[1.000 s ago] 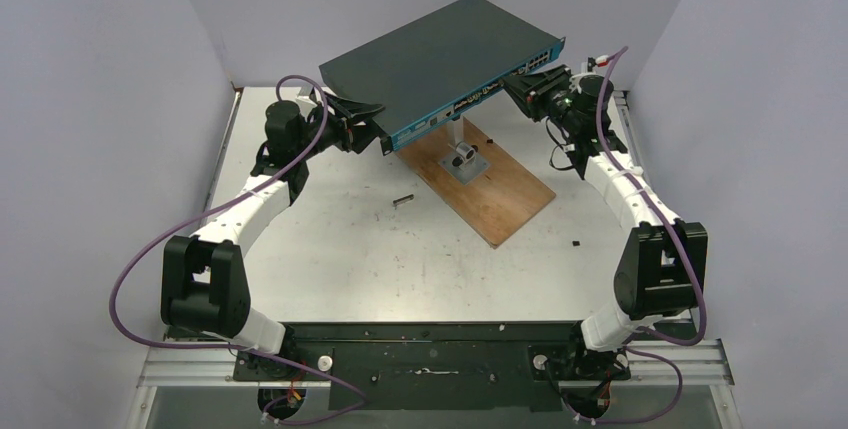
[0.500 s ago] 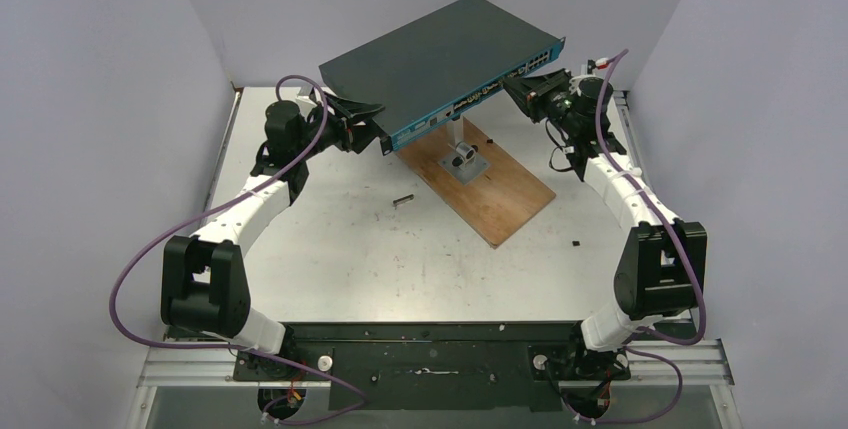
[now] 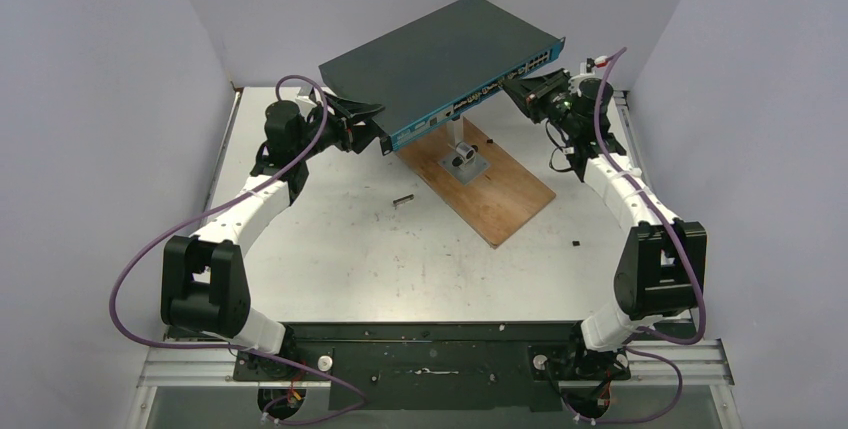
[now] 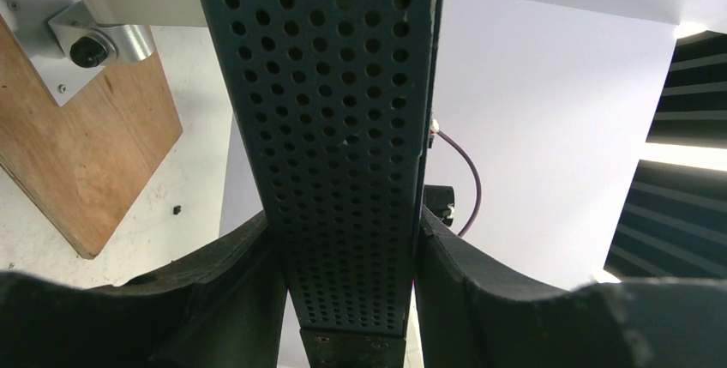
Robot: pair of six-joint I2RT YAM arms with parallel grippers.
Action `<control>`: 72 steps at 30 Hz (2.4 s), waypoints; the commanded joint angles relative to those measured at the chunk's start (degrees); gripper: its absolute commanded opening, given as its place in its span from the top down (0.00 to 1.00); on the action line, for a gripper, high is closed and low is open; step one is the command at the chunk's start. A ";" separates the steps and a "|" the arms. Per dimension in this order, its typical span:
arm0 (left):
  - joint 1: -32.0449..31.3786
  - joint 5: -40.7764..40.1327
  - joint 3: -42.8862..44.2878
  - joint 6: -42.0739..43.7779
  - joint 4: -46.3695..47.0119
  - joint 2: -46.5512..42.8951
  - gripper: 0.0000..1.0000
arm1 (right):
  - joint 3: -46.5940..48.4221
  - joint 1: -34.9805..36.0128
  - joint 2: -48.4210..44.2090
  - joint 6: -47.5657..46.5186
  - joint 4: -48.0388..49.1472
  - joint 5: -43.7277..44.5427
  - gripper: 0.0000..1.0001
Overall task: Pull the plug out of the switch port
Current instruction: Pull the connector from the switch port, then place the connector at the center of the board.
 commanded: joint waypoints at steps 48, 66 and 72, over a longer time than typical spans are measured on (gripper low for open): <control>-2.34 -6.47 2.03 1.48 3.43 1.76 1.00 | -0.24 -5.40 -14.96 -8.96 -14.23 -6.71 0.95; -2.32 -5.80 2.38 1.54 3.65 2.16 1.00 | -4.29 -6.27 -19.88 -18.73 -28.33 -8.41 0.95; -2.34 -5.87 1.98 1.32 4.14 2.17 1.00 | -7.54 -0.69 -19.20 -22.75 -32.97 -7.74 0.95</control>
